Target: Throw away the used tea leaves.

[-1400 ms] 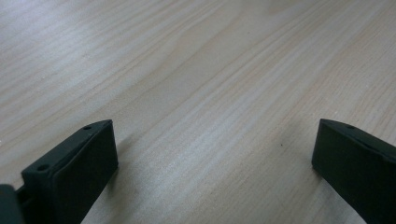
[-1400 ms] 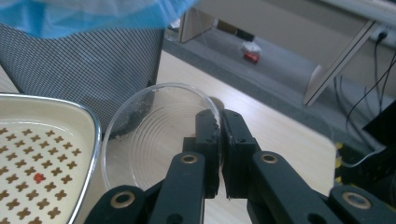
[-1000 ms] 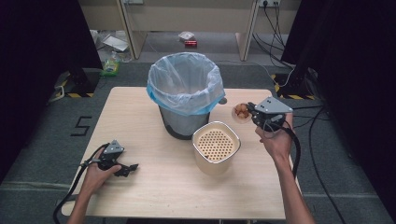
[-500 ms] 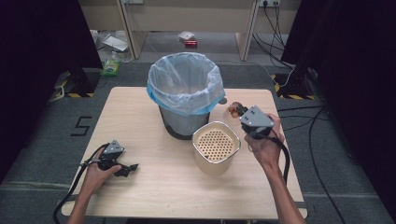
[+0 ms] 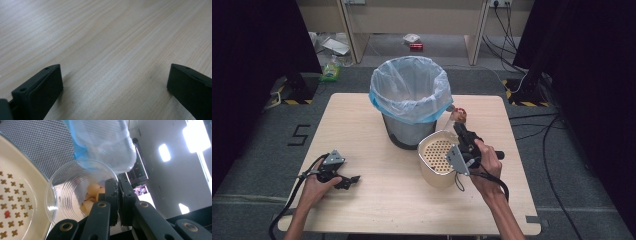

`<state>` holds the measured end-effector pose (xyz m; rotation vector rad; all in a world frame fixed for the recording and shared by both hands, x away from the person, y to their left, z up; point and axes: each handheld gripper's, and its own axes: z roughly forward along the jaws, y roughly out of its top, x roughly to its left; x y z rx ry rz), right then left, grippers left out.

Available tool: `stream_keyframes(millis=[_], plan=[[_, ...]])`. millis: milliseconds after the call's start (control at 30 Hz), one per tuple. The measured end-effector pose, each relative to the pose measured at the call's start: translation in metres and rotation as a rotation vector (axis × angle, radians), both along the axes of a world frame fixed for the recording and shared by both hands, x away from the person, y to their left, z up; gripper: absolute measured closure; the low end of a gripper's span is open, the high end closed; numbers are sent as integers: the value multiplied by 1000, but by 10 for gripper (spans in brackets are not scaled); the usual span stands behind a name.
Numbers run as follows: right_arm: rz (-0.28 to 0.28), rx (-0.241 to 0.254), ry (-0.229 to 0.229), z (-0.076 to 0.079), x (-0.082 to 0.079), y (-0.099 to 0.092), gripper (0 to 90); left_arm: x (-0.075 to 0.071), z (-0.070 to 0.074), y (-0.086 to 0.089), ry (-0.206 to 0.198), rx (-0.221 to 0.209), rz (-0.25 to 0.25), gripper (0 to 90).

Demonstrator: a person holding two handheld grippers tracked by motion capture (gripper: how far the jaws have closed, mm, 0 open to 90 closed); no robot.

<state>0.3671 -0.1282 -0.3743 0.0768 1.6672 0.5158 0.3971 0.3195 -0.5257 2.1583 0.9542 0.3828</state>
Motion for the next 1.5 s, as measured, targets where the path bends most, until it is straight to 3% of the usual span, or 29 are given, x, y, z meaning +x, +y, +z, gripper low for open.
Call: stream_keyframes(millis=[67,233,400,500,567,600,667,900,1033,1133,1500], plan=[[4,-10,-12,-2,0,1,875,0,0,0,0,0,0,0],[18,-45,-105,1,-9,2,879,0,0,0,0,0,0,0],[18,-48,-197,3,-16,5,881,0,0,0,0,0,0,0],[14,-108,-255,0,-17,9,882,0,0,0,0,0,0,0],[10,-113,-259,-2,-17,11,882,0,0,0,0,0,0,0],[3,-129,-292,-6,-15,12,883,0,0,0,0,0,0,0],[-4,-121,-280,-6,-14,13,884,0,0,0,0,-1,0,0],[-2,-162,-301,-11,-9,18,885,0,0,0,-1,0,0,0],[0,-152,-312,-13,-9,19,885,0,0,0,0,0,0,0],[7,-172,-347,-15,-12,20,884,0,0,0,-1,0,0,0],[7,-195,-342,-21,-15,17,884,0,0,0,0,0,0,0]])
